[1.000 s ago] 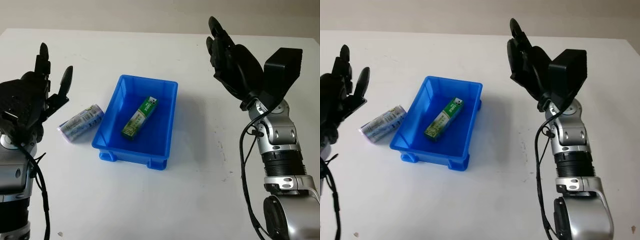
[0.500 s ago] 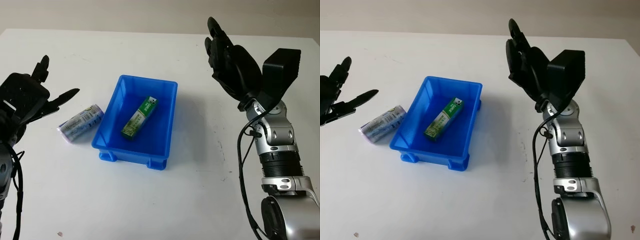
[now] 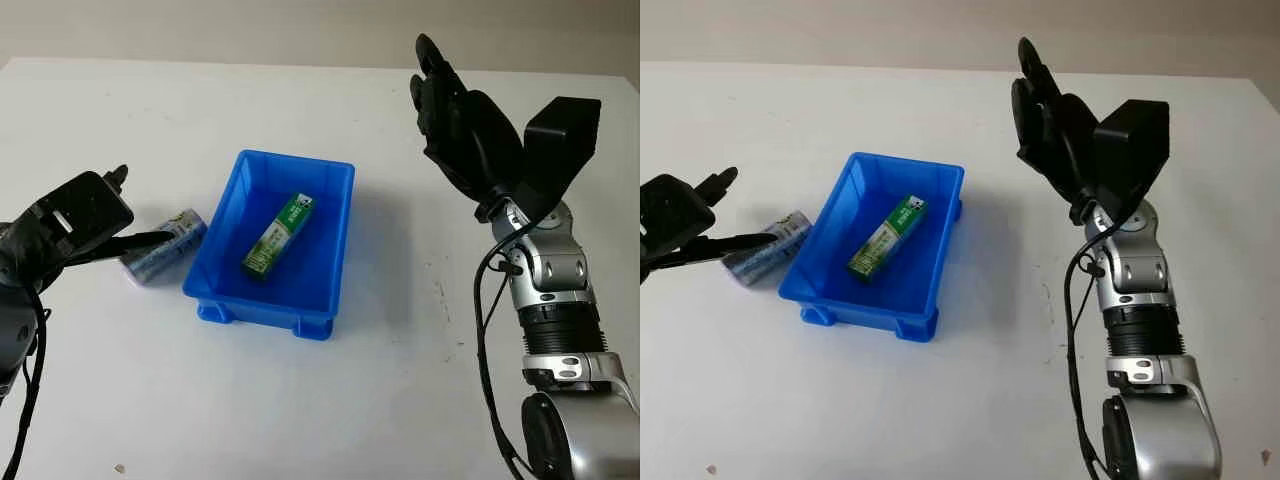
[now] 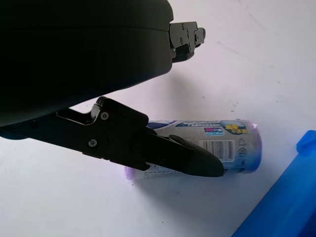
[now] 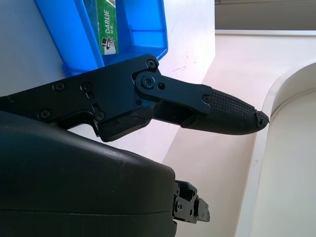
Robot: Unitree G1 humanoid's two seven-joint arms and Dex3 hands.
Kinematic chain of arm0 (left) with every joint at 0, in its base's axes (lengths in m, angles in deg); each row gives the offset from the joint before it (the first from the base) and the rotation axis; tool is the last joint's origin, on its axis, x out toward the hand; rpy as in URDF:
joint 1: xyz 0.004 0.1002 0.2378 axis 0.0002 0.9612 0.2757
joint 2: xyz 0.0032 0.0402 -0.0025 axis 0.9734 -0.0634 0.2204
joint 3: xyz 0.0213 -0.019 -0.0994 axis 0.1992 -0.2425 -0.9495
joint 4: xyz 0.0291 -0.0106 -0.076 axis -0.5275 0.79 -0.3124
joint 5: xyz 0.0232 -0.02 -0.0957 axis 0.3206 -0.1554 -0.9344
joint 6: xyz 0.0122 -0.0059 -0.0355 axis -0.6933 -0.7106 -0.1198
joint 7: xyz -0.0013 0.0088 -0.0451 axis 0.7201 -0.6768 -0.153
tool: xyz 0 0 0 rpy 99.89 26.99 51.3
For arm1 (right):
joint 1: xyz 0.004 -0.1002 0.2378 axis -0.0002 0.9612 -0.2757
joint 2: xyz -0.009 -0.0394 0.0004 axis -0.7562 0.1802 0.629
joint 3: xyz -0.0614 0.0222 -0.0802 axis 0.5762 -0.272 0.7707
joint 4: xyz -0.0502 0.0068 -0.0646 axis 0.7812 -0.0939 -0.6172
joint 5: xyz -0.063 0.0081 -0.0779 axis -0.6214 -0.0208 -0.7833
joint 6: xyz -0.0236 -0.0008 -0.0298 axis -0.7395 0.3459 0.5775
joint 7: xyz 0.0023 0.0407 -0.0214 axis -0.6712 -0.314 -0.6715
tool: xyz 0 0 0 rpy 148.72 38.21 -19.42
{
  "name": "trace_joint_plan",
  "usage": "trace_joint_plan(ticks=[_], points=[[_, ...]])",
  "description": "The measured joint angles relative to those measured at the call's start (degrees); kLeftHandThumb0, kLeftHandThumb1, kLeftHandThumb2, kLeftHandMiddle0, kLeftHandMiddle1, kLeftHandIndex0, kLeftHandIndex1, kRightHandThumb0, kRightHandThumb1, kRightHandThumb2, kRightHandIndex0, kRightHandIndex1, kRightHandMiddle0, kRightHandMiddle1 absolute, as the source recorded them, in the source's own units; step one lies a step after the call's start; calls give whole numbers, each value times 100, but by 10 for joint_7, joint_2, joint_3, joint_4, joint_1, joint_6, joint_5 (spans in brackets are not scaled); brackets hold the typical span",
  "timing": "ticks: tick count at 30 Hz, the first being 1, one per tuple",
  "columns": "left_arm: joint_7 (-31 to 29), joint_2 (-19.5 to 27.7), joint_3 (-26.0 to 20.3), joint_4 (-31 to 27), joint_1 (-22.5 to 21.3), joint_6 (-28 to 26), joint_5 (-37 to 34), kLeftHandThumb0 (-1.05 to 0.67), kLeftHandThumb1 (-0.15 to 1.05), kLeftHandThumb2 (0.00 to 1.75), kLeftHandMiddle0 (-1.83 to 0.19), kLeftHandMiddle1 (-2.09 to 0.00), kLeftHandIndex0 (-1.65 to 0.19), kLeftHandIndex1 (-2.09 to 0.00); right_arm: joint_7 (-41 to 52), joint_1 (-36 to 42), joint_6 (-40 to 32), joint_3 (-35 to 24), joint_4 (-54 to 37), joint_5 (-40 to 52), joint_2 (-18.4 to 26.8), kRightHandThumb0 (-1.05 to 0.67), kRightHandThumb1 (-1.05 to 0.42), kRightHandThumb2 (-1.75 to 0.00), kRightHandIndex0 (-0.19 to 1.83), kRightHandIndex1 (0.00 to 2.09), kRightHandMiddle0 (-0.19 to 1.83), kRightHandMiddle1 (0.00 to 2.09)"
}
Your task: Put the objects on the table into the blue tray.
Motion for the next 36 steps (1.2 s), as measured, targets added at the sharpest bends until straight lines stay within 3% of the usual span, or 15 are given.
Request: trace_joint_plan(ticks=[4, 6, 11, 14, 18, 27, 28, 29, 30, 31, 36], points=[[-12, 1, 11, -10, 0, -3, 5, -71, 99, 5, 18, -1, 18, -1, -1, 0, 0, 0, 0, -3, 0, -81, -105, -71, -19, 0, -19, 0], [-19, 1, 25, -15, 0, -8, 16, -73, 97, 4, -2, -12, 16, -3, 0, 0, 0, 0, 0, -3, 0, -82, -105, -71, -19, 0, -19, 0], [-28, 15, 53, -20, 0, -2, 49, -79, 97, 5, -10, -19, 17, -3, 4, 0, 0, -1, 0, -2, 0, -82, -105, -71, -19, 0, -19, 0], [-30, 24, 69, -20, 0, 26, 69, -76, 97, 5, 9, -9, 18, -3, -3, 0, 0, -3, -3, -3, 0, -82, -105, -70, -19, 0, -19, 0], [-38, 24, 75, -17, 0, 40, 70, -77, 97, 6, 18, -4, 18, -3, -3, 0, -1, -3, -7, -4, 0, -82, -105, -70, -19, 0, -19, 0], [3, 23, 97, -6, 0, 119, 143, -74, 98, 5, -4, -12, 1, -11, -3, 0, -3, -4, -11, -6, 1, -83, -105, -69, -19, 0, -19, 0], [8, 22, 100, -6, 0, 123, 154, -72, 98, 5, -5, -39, 0, -12, -2, 0, -3, -5, -11, -5, 1, -83, -105, -69, -19, 0, -19, 0], [10, 20, 103, -6, 0, 124, 164, -69, 98, 5, 4, -108, -2, -11, -2, 0, -3, -5, -11, -5, 1, -83, -105, -68, -19, 0, -19, 0], [10, 17, 107, -6, 0, 122, 174, -67, 98, 6, 8, -147, -5, -12, -2, 0, -4, -5, -11, -5, 1, -83, -105, -68, -19, 0, -19, 0], [8, 15, 110, -7, 0, 121, 182, -66, 99, 6, 11, -168, -7, -13, -3, 0, -5, -5, -11, -5, 1, -83, -105, -68, -19, 0, -19, 0], [-7, 6, 119, -11, -8, 120, 218, -67, 102, 6, 15, -171, -14, -15, 4, 0, -5, -6, -12, -1, 1, -81, -105, -69, -19, 0, -19, 0]])
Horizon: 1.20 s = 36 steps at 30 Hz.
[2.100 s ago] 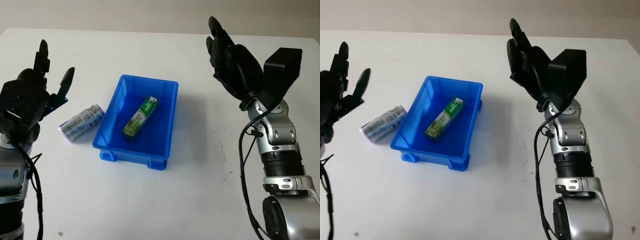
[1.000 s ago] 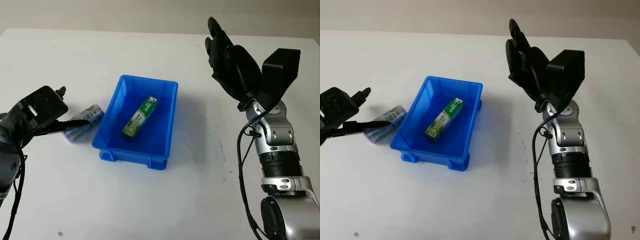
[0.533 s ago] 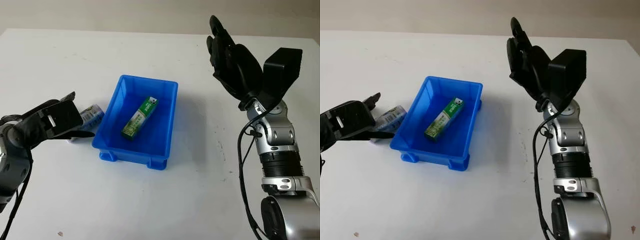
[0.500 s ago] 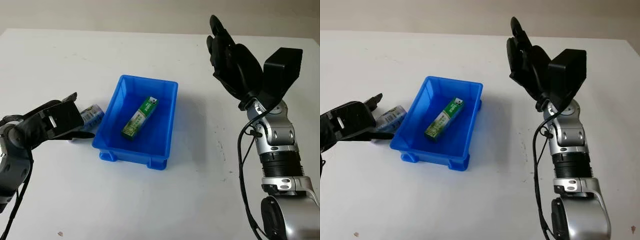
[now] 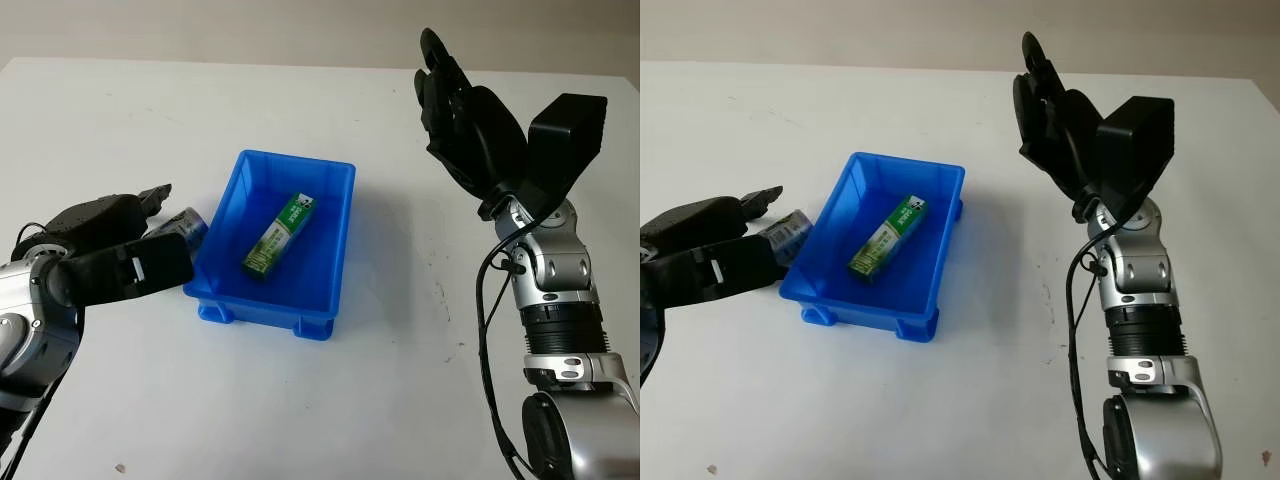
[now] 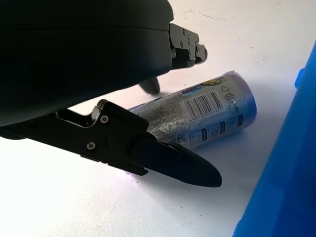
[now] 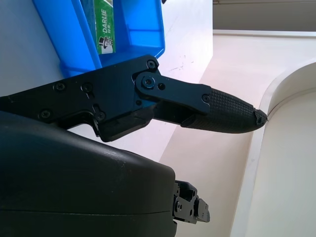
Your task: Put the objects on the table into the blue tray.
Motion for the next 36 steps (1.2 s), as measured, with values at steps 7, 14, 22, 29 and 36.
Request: trace_joint_plan(ticks=[7, 14, 22, 29, 36], points=[[23, -18, 11, 18, -1, 48, 54, -66, 104, 6, -12, -172, -11, -100, -1, 1, 0, -3, 0, 4, 0, -82, -105, -70, -19, 0, -19, 0], [43, -23, 12, 39, -3, 95, 95, -57, 105, 12, -54, -209, -23, -173, -1, 1, 0, -8, 0, 11, -1, -84, -105, -67, -19, 0, -19, 0], [19, -26, 12, 47, -17, 118, 126, -46, 105, 22, -64, -191, -29, -183, -4, 2, 1, -14, -2, 13, -2, -82, -105, -67, -19, 0, -19, 0], [26, -26, 12, 54, -17, 146, 157, -42, 105, 21, -68, -209, -19, -208, 0, 2, 1, -14, -2, 18, -2, -81, -105, -68, -19, 0, -19, 0], [45, -26, 6, 65, -14, 173, 159, -35, 105, 25, -89, -209, 14, -176, 3, 2, 1, -16, -2, 26, -2, -80, -105, -67, -19, 0, -19, 0]])
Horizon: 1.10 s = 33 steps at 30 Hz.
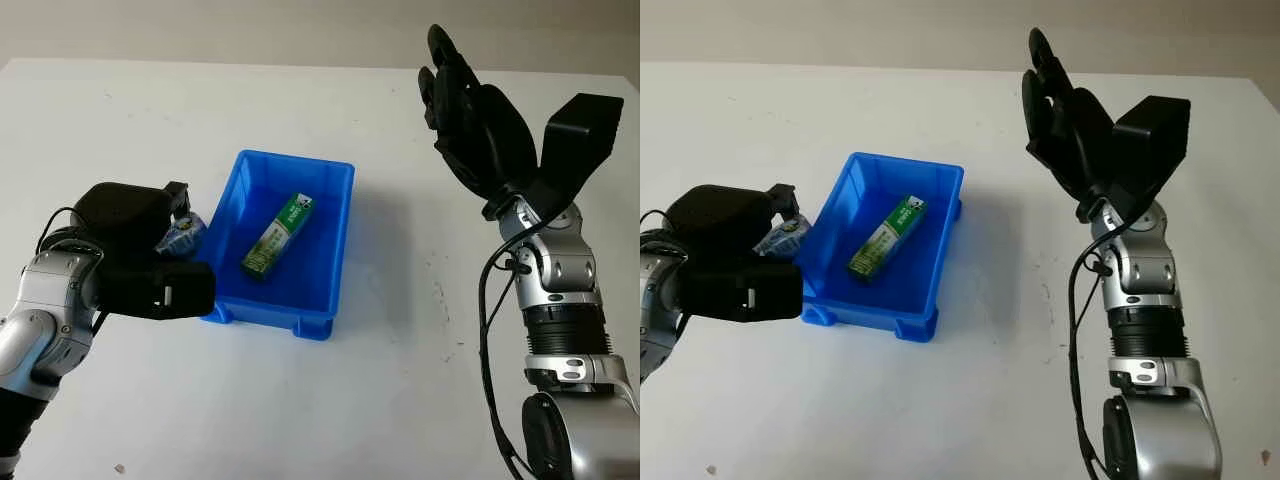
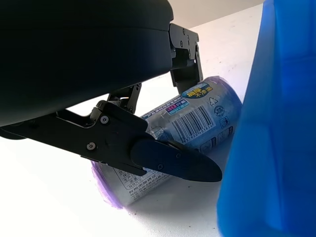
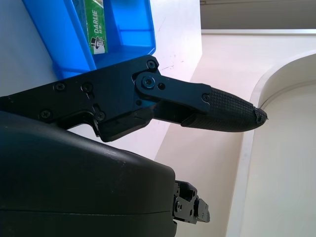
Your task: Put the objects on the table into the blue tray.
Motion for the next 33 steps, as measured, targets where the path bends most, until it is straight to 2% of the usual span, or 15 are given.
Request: trace_joint_plan(ticks=[2, 5, 6, 7, 10, 12, 13, 15, 21, 27, 31, 32, 33], points=[[0, 0, -3, 3, 0, 2, -3, -33, 105, 27, -78, -209, 13, -148, 2, 0, 0, 0, 0, 2, 0, -81, -105, -66, -19, 0, -19, 0], [0, 0, -5, 9, -3, 4, -4, -30, 105, 29, -72, -209, 11, -192, 3, 0, 0, 0, 0, 3, 0, -80, -105, -67, -19, 0, -19, 0], [1, 0, -7, 11, -4, 3, -4, -29, 105, 31, -77, -209, 0, -201, 4, 0, 0, 0, 0, 3, 0, -80, -105, -67, -19, 0, -19, 0], [4, 0, -9, 13, -5, 2, -4, -29, 105, 32, -86, -209, -20, -206, 4, 0, 0, 0, 0, 3, 0, -80, -105, -67, -19, 0, -19, 0], [23, -1, -18, 23, -14, 1, -4, -30, 105, 32, -96, -209, -37, -209, 4, 0, 0, 0, 0, 3, 0, -80, -105, -67, -19, 0, -19, 0], [24, -1, -24, 27, -24, 2, -5, -31, 105, 33, -98, -209, -35, -209, 4, 0, 0, 0, 0, 3, 0, -80, -105, -67, -19, 0, -19, 0], [22, 0, -26, 28, -30, 2, -5, -31, 105, 29, -85, -209, -30, -209, 4, 0, 0, 0, 0, 3, 0, -80, -105, -67, -19, 0, -19, 0], [16, 1, -29, 33, -42, 2, -5, -32, 105, 26, -78, -209, -30, -209, 4, 0, 0, 0, 0, 4, 0, -80, -105, -67, -19, 0, -19, 0], [11, 2, -34, 42, -68, -8, 2, -34, 105, 30, -85, -209, -34, -209, 17, 0, 0, 0, 5, 6, 0, -81, -105, -66, -19, 0, -19, 0], [70, 5, -54, 55, -84, 22, -6, -33, 105, 24, -69, -209, -23, -209, 19, 0, 7, 0, 7, 6, 0, -80, -105, -67, -19, 0, -19, 0], [69, 6, -66, 33, -95, 4, 0, -34, 105, 24, -56, -209, -14, -202, 28, 0, 11, -1, 15, 9, 0, -80, -105, -65, -19, 0, -19, 0], [63, 6, -67, 24, -102, -2, 3, -35, 105, 25, -56, -209, -18, -199, 28, 0, 12, -1, 17, 9, 0, -80, -105, -65, -19, 0, -19, 0], [60, 6, -67, 15, -110, -7, 9, -36, 105, 25, -64, -209, -14, -205, 28, 0, 13, -1, 18, 9, 0, -80, -105, -66, -19, 0, -19, 0]])
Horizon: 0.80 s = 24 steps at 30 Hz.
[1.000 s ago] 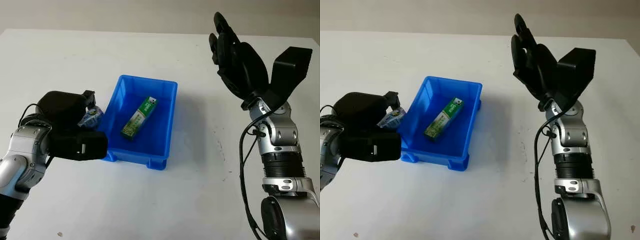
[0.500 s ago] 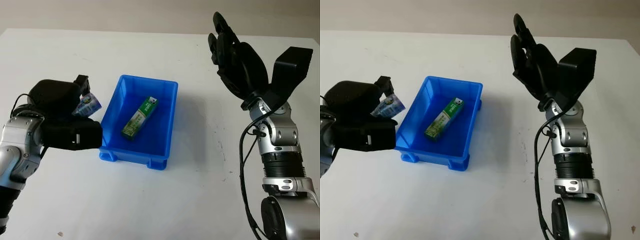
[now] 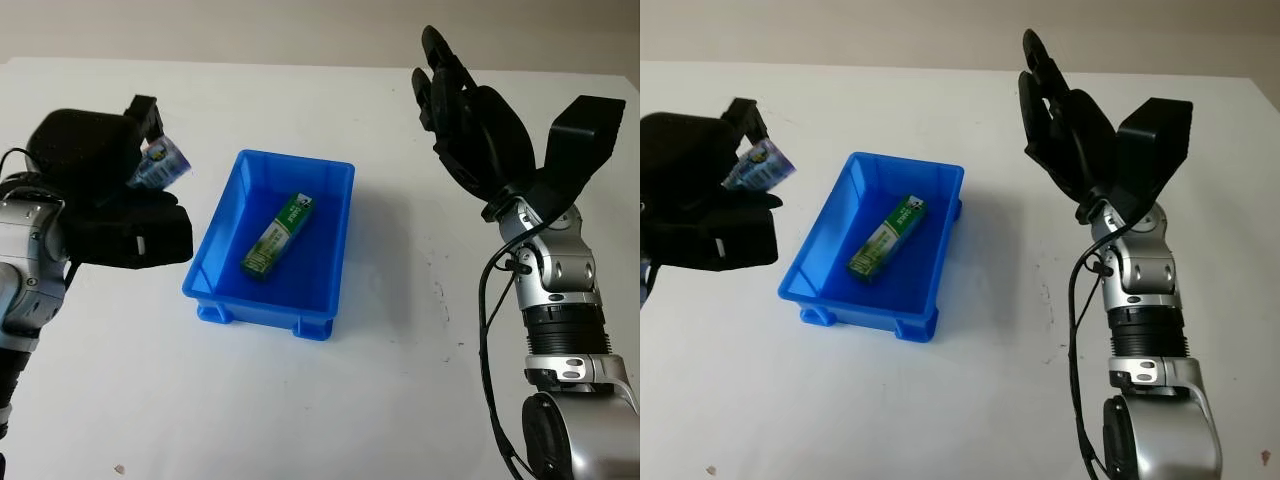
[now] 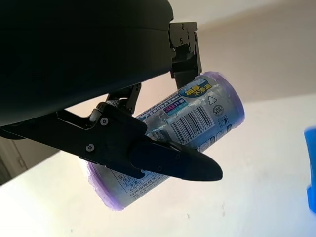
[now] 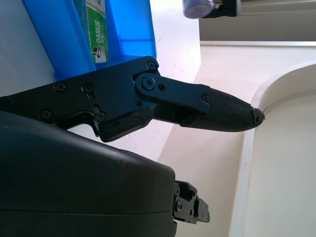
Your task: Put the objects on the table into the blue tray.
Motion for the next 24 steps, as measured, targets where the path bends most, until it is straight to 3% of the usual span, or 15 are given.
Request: trace_joint_plan(ticks=[2, 6, 12, 17, 22, 24], points=[[-11, -2, 1, -16, -24, -10, 15, -37, 105, 26, -70, -209, -10, -208, -1, 0, 3, 0, 5, 0, 0, -80, -105, -66, -19, 0, -19, 0], [-25, -3, 13, -25, -79, 6, 26, -39, 105, 20, -94, -209, -35, -209, -2, 0, 13, 1, 12, -2, -1, -81, -105, -65, -19, 0, -19, 0], [-86, -28, 44, -31, -130, 27, 20, -40, 105, 20, -86, -209, -48, -209, -4, -1, 16, 2, 15, -3, -5, -81, -105, -65, -19, 0, -19, 0], [-112, -46, 69, -49, -151, 51, 28, -40, 105, 20, -83, -209, -45, -200, -7, -1, 16, 3, 15, -3, -6, -81, -105, -64, -19, 0, -19, 0], [-123, -66, 97, -59, -157, 93, 35, -38, 105, 20, -82, -209, -37, -209, -8, -1, 16, 3, 14, -3, -7, -81, -105, -64, -19, 0, -19, 0], [-130, -75, 110, -59, -156, 109, 35, -36, 105, 16, -92, -209, -36, -209, -9, 0, 16, 3, 14, -3, -7, -82, -105, -63, -19, 0, -19, 0]])
